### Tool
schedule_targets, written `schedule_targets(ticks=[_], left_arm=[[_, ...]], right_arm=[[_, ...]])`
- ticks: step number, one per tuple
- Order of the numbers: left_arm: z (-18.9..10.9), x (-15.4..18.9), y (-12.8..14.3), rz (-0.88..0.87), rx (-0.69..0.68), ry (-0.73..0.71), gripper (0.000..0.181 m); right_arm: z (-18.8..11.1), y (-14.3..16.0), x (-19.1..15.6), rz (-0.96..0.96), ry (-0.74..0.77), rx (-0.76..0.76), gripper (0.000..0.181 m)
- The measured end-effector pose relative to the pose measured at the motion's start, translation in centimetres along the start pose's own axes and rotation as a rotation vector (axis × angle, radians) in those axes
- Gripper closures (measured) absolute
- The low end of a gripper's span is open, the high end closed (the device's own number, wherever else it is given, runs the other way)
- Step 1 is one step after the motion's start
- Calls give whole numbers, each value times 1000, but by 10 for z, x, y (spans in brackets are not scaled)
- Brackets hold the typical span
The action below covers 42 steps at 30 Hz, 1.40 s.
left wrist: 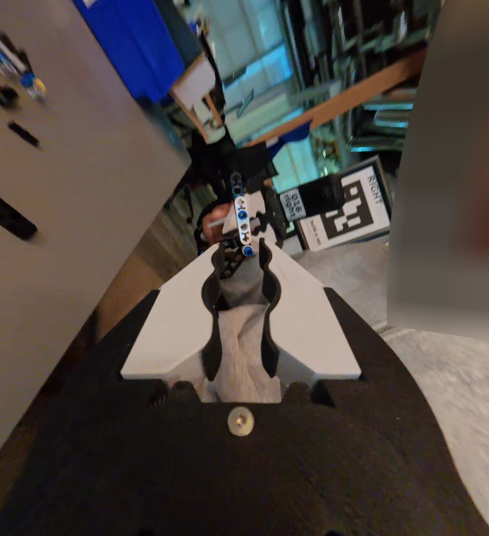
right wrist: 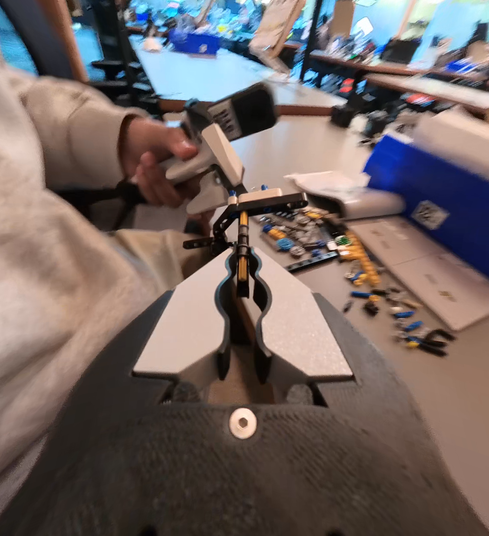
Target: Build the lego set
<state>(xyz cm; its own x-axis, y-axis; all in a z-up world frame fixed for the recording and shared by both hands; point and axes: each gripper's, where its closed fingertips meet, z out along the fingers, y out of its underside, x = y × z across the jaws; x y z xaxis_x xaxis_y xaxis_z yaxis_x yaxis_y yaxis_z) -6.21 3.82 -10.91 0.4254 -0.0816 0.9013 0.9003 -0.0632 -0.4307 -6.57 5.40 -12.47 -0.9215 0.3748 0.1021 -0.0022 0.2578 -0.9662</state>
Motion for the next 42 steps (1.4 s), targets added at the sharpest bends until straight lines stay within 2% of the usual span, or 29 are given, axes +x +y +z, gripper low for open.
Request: schedule_targets(ticks=[3, 9, 21, 36, 42], left_arm=[[4, -1, 17, -16, -87, -20, 160], [3, -6, 26, -75, -99, -13, 162], [-9, -7, 35, 11, -127, -80, 161], [-15, -6, 37, -4, -100, -60, 173], [-17, -4, 45, -109, -14, -37, 174]], right_arm=[[3, 6, -12, -32, -34, -43, 177], [3, 8, -21, -63, -70, -88, 177], [12, 8, -33, -70, -128, -129, 177], [15, 9, -42, -21, -139, -156, 177], [13, 14, -54, 16, -128, -189, 177]])
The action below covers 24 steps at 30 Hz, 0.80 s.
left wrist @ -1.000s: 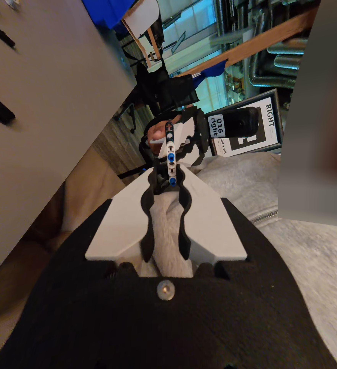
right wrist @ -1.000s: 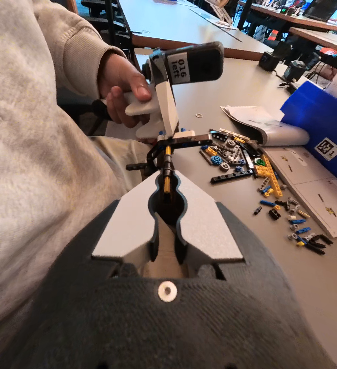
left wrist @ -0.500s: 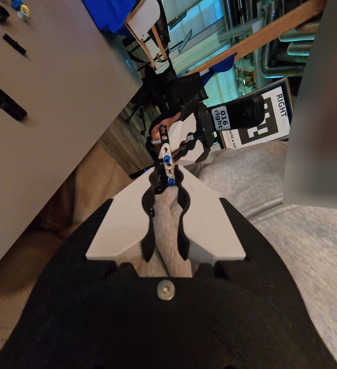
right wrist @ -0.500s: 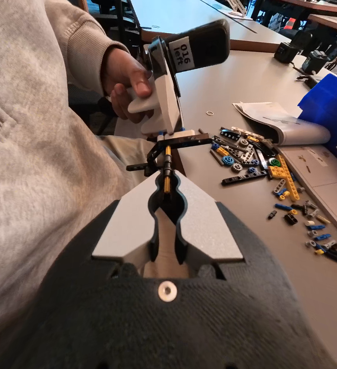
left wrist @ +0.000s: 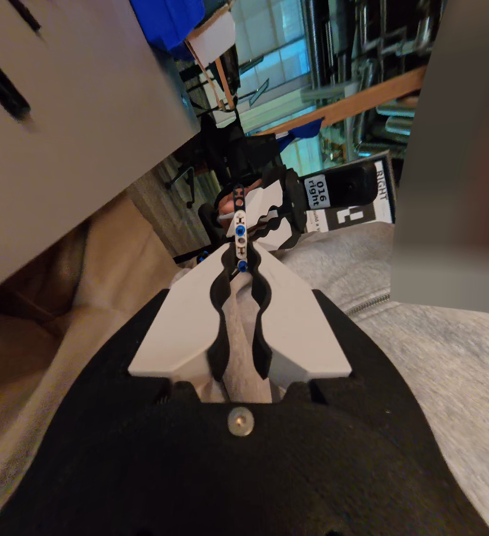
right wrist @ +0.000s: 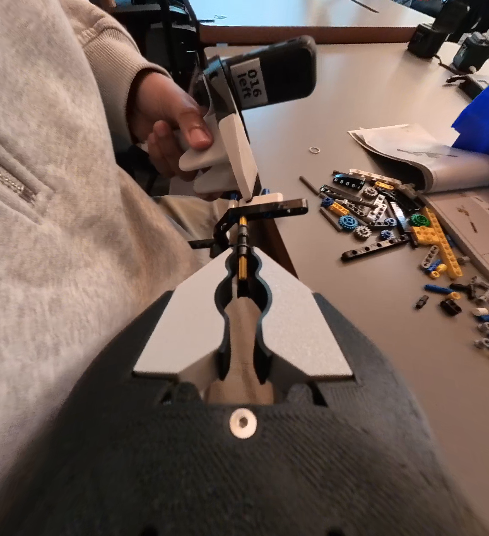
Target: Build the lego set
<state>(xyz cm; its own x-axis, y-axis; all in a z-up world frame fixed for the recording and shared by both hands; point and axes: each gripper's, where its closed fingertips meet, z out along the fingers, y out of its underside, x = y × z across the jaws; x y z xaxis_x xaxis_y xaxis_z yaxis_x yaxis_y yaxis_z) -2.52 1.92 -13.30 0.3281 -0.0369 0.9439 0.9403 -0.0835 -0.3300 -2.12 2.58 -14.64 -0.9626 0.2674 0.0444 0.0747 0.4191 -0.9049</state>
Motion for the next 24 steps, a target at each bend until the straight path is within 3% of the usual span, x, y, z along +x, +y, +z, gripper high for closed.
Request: schedule_targets(ticks=[14, 24], left_arm=[[-6, 9, 41, -166, 119, 43, 173], [-5, 9, 43, -166, 140, 13, 173]], right_arm=[[-8, 9, -45, 63, -97, 6, 177], [-7, 9, -45, -12, -84, -11, 177]])
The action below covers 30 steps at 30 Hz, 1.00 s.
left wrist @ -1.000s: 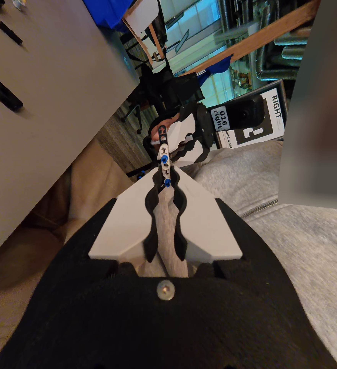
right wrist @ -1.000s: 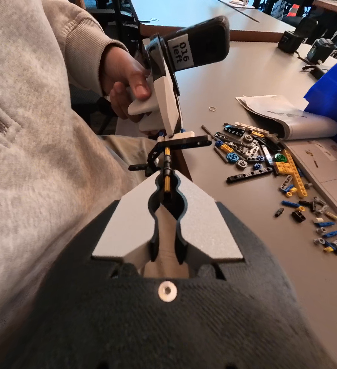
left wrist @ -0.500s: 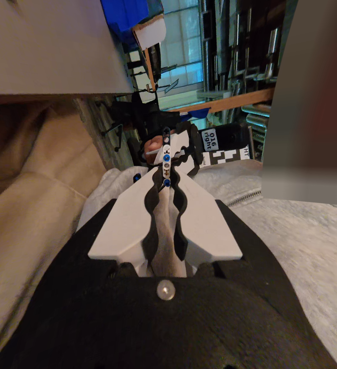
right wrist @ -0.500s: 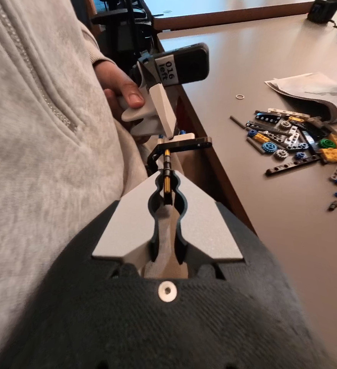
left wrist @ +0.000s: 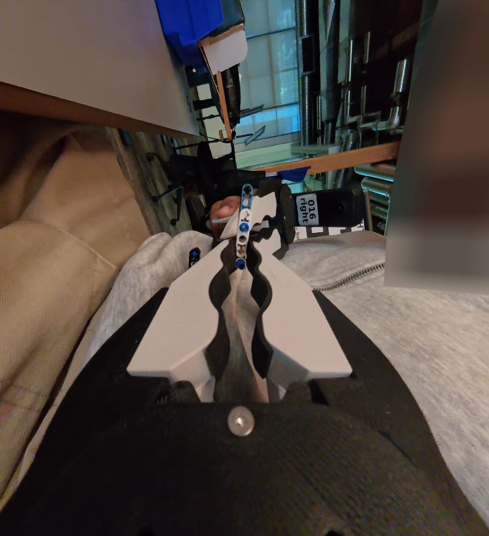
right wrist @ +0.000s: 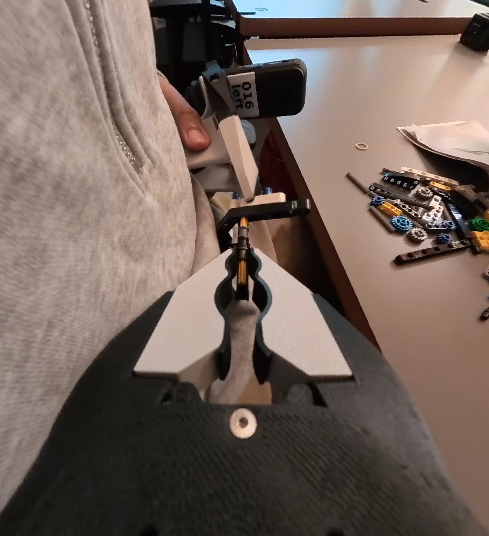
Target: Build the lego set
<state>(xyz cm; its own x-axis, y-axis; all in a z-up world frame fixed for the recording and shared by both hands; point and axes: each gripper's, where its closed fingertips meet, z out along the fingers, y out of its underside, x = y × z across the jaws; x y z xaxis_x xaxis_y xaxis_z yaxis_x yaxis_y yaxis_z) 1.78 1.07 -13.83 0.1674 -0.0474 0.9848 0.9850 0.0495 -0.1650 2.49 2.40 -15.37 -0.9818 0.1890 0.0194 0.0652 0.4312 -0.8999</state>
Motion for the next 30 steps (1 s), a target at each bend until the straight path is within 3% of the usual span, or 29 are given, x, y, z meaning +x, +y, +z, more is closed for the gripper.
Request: schedule_targets(ticks=[30], left_arm=[[-2, -11, 1, 72, 86, -118, 172]], right_arm=[[12, 11, -3, 98, 50, -96, 178]])
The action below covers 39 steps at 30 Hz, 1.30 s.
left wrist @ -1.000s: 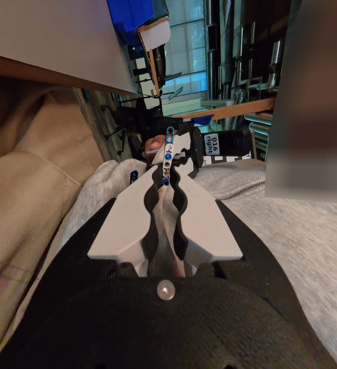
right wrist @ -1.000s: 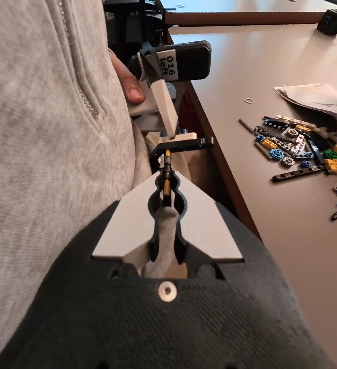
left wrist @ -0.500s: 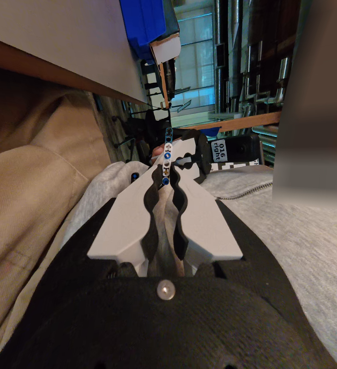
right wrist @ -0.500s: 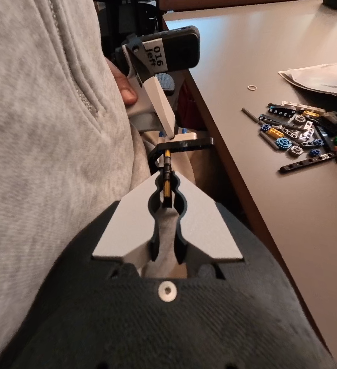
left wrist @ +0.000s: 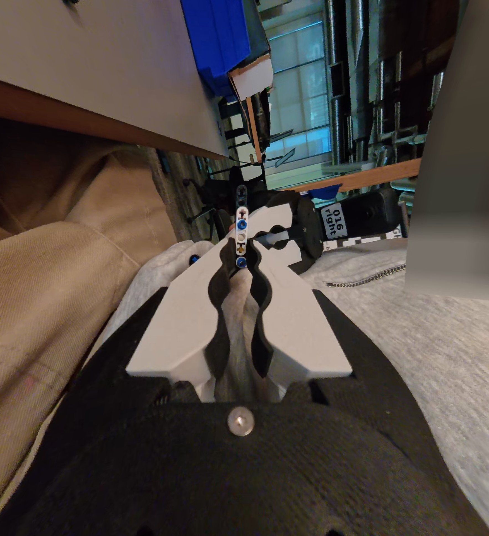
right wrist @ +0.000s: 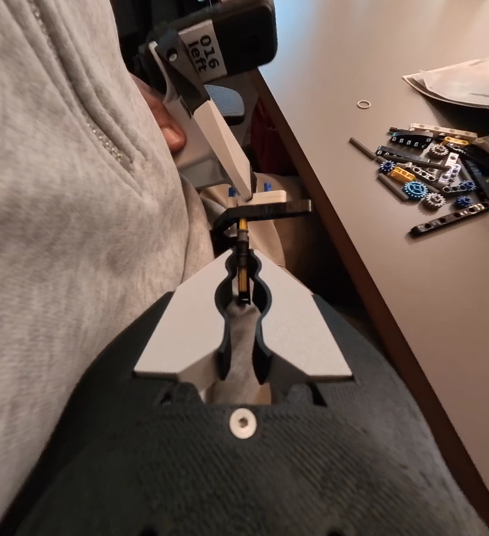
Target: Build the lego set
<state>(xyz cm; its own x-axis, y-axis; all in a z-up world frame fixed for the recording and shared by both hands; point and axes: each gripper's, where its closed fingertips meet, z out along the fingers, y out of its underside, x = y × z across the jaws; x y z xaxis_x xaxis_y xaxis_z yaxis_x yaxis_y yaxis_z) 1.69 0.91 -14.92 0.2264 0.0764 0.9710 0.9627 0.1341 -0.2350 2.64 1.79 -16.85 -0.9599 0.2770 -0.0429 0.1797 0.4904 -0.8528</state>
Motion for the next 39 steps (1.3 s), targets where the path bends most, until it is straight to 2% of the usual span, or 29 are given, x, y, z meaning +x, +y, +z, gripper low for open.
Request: schedule_targets(ticks=[4, 16, 22, 28, 34, 39], left_arm=[[5, 8, 6, 61, -54, 5, 172], [10, 8, -23, 182, -12, -29, 171], [15, 11, -35, 284, -13, -52, 152], [20, 10, -43, 606, -51, -219, 145], [22, -2, -48, 981, -90, -471, 141], [22, -7, -51, 1085, -91, -551, 142]], right_arm=[[6, 5, -5, 10, -7, -7, 177], [4, -5, 22, 87, 79, 48, 176], [3, -6, 36, 186, 96, 86, 176], [-1, -10, 50, 284, 123, 150, 176], [-2, -17, 55, 389, 97, 202, 176], [0, -21, 52, 396, 80, 214, 176]])
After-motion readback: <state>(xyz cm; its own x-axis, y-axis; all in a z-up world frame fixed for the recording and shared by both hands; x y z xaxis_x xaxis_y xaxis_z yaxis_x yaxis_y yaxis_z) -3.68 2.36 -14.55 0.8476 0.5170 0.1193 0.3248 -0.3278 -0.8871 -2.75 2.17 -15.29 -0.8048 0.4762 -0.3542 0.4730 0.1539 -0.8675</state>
